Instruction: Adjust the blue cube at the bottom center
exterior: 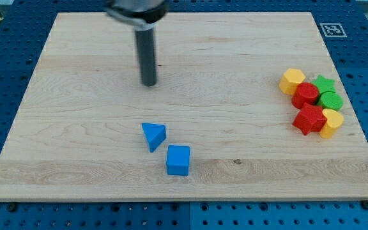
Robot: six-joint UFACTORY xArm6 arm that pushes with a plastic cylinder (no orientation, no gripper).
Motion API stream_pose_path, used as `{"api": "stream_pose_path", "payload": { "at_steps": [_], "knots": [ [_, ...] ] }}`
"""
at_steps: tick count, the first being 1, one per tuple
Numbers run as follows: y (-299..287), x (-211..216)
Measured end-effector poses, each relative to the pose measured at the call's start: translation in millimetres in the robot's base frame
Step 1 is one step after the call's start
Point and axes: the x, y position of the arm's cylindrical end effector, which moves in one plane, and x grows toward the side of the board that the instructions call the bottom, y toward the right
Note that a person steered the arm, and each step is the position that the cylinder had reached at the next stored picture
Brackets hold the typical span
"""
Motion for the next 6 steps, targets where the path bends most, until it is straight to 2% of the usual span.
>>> {"api": "stream_pose_path", "payload": {
  "at_steps": [1, 2, 3, 4, 6],
  "knots": [
    [-41, 66],
    [-51, 129],
    [-24, 157],
    [37, 154],
    [154, 89]
  ]
}}
